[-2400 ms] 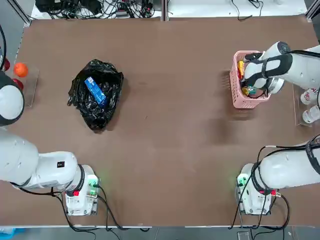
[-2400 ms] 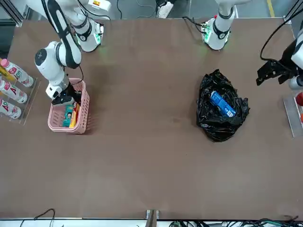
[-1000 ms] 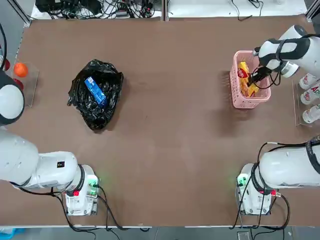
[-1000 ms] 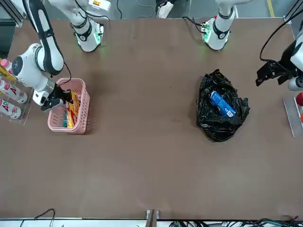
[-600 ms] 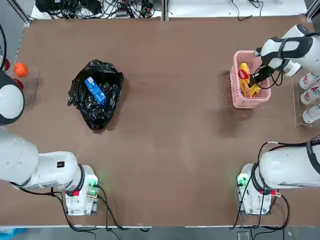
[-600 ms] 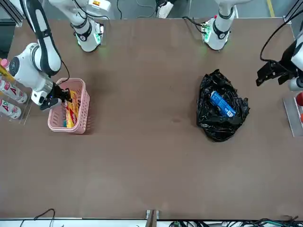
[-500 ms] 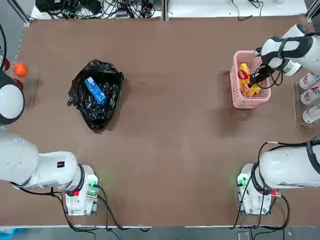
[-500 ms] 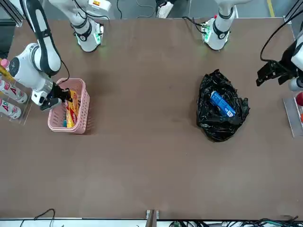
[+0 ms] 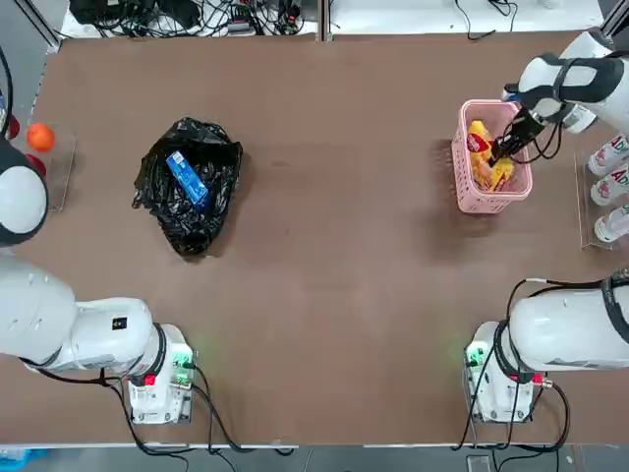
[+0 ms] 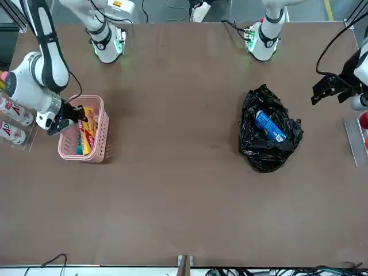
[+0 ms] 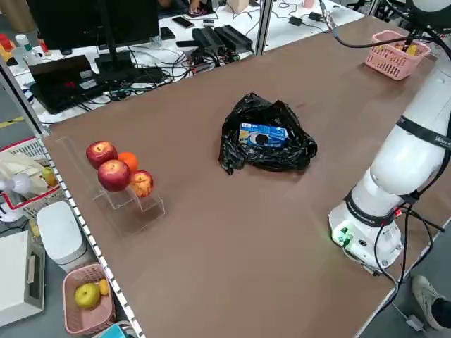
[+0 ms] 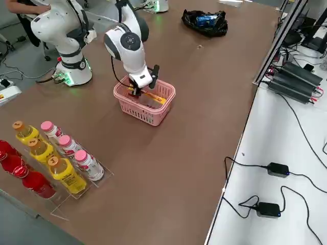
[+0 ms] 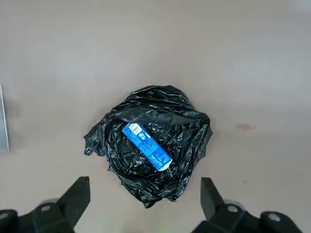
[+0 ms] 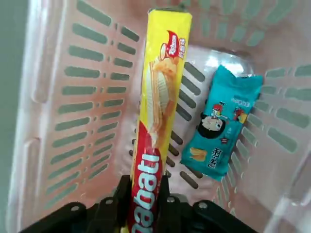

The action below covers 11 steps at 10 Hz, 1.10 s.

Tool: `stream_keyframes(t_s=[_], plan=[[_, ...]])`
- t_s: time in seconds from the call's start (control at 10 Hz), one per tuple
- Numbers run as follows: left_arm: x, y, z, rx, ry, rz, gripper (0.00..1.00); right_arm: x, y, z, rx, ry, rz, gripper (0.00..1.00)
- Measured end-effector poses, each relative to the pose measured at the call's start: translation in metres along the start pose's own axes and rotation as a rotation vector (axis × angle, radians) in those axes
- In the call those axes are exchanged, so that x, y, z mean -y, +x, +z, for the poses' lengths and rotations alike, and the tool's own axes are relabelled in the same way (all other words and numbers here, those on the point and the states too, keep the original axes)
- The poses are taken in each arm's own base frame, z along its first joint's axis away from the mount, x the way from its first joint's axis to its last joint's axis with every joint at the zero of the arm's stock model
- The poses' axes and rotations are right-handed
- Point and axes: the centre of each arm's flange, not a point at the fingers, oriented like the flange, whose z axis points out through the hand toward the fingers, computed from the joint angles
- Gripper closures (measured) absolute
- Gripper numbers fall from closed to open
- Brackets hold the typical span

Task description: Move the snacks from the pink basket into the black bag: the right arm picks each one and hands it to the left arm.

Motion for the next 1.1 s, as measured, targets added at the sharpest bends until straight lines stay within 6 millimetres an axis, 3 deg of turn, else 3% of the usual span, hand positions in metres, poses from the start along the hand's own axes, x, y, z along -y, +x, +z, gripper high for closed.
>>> stream_keyframes(t_s=[0.4, 1.1], plan=[[0.0, 0.0, 0.0, 0.002, -0.013, -0.002, 0.0, 0.002, 0.007, -0.014, 0.018, 0.025, -0.009, 0.72], [0.012, 0.009, 0.012, 0.032, -0.091, -0.036, 0.0, -0.001, 0.014, -0.061, 0.08, 0.068, -0.029, 0.73]])
